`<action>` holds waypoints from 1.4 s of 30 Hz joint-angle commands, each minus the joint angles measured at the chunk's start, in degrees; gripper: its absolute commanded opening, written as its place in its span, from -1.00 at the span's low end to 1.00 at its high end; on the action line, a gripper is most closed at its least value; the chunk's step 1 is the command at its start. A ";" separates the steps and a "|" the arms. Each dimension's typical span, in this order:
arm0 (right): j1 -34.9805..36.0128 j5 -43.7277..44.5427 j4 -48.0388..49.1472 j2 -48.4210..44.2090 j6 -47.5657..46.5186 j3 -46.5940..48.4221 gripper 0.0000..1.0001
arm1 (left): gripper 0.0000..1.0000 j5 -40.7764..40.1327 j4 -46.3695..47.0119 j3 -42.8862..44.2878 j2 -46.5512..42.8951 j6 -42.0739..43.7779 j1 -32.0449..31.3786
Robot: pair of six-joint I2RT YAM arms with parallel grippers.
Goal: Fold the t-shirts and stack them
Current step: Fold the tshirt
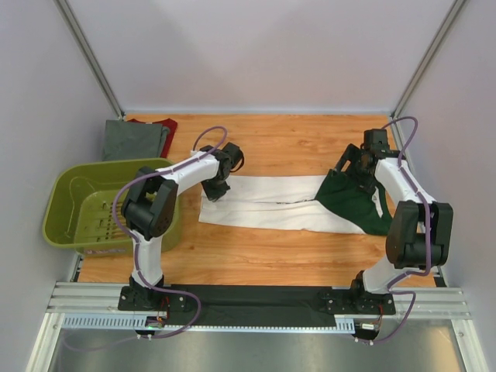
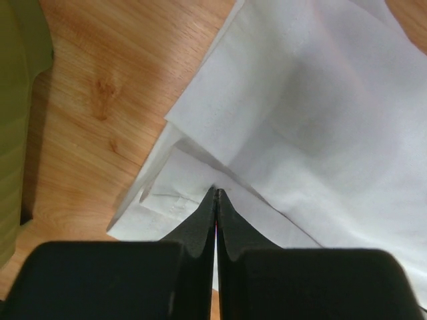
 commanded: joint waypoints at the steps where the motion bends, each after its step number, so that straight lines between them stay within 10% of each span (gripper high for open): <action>1: 0.28 0.92 0.38 0.32 -0.52 2.13 0.80 | -1.00 -2.08 -2.95 4.41 -0.07 1.18 0.37; 23: 0.37 -0.49 -0.06 5.06 -0.52 3.88 0.79 | -0.95 -7.09 -16.40 17.61 5.47 -1.36 1.07; 25: 0.45 -0.93 -0.06 5.85 -0.52 4.32 0.79 | -0.73 -7.01 -16.75 16.64 3.28 -1.72 1.33; 27: 0.63 -1.45 -0.15 6.73 -0.61 5.20 0.79 | 0.08 -6.31 -16.67 16.55 2.04 -1.02 1.33; 30: 1.42 -1.37 -0.68 7.26 -1.13 6.51 0.78 | 0.56 -4.03 -15.36 15.77 -0.15 2.49 0.99; 42: 11.61 -2.33 0.82 5.77 -2.72 7.05 0.78 | 0.19 8.72 11.45 -10.24 -14.22 27.19 -2.97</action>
